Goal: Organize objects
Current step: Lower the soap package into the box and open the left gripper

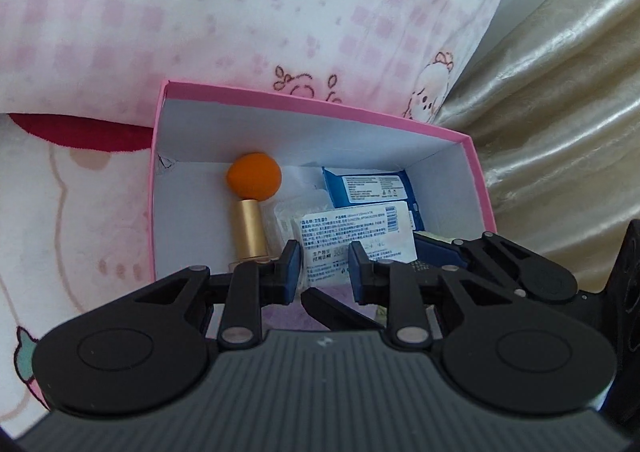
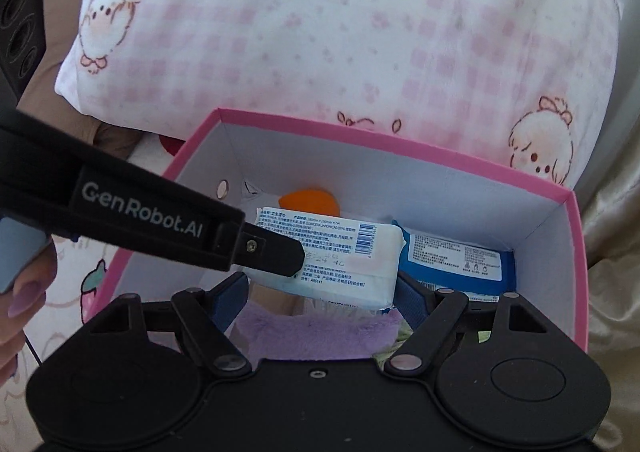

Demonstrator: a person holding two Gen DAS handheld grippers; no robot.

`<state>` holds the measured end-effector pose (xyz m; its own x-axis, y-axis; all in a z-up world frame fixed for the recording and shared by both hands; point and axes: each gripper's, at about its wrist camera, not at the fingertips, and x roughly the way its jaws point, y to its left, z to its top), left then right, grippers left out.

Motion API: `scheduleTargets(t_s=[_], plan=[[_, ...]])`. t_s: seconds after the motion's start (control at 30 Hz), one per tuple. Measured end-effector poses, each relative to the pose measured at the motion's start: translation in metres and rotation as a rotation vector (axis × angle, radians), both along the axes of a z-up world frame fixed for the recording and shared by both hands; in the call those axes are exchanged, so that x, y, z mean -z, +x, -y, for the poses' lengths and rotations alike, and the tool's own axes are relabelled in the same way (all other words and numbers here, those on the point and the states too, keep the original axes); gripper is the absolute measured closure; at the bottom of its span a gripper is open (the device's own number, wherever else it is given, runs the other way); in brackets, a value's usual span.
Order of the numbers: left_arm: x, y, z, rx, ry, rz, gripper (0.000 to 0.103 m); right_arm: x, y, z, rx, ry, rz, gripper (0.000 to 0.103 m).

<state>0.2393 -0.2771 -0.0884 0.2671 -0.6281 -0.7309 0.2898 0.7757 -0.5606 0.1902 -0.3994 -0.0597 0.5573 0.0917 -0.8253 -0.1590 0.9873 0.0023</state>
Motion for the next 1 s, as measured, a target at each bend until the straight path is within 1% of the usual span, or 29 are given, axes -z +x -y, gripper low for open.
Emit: scheduleTargets(t_s=[0.2,0.3,0.4,0.43,0.6,0.67,0.77,0.93,1.0], plan=[[0.021,0.011,0.009,0.002,0.001,-0.043,0.08,0.02,0.013,0.007,0.008,-0.007,-0.07,0.02],[0.022,0.01,0.016,0.024,0.032,-0.037,0.079,0.022,0.013,0.012,0.029,0.006,-0.088,0.018],[0.018,0.008,0.015,0.018,0.037,-0.048,0.079,0.013,0.004,0.017,0.047,0.041,-0.05,0.018],[0.016,0.006,0.013,0.014,0.032,-0.049,0.077,0.008,0.0,0.017,0.046,0.052,-0.033,0.016],[-0.01,-0.011,-0.001,-0.012,0.038,-0.009,0.076,-0.011,-0.025,0.015,0.068,0.086,0.049,0.016],[-0.021,-0.021,-0.009,-0.021,0.054,0.005,0.075,-0.019,-0.04,0.011,0.079,0.113,0.078,0.016],[-0.041,-0.039,-0.026,-0.026,0.092,0.027,0.072,-0.033,-0.061,0.002,0.097,0.15,0.093,0.016],[-0.073,-0.075,-0.058,-0.045,0.139,0.082,0.07,-0.059,-0.098,-0.023,0.055,0.108,0.134,0.016],[-0.084,-0.091,-0.072,-0.051,0.154,0.094,0.069,-0.07,-0.113,-0.032,0.045,0.111,0.15,0.016]])
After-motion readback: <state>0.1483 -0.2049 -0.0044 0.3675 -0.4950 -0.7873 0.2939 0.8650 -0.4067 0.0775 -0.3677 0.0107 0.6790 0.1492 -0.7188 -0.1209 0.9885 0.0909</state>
